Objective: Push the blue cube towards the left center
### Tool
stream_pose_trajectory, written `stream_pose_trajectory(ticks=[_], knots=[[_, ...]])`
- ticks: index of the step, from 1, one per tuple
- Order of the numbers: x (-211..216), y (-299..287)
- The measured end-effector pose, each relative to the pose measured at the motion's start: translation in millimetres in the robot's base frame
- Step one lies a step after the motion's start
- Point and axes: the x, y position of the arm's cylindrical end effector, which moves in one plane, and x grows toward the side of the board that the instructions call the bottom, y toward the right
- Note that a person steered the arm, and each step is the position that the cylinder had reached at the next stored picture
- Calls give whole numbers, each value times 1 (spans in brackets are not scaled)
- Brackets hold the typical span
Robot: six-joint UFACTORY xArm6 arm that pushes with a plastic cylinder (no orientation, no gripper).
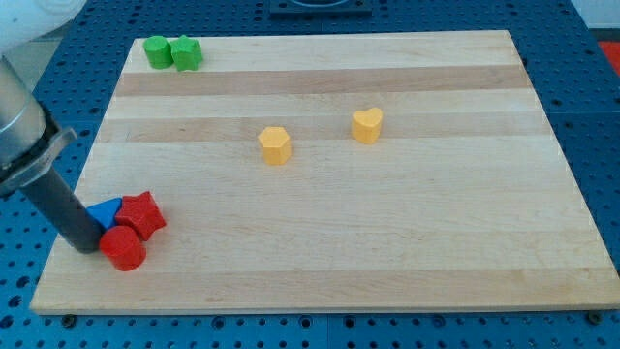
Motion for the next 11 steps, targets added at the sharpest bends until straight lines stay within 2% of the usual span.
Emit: stream_pose_trajectory(ticks=[2,3,4,5,7,11], knots=[[26,-25],[10,-47],[6,-30],[-11,-6],[-81,-45],[-111,-47]])
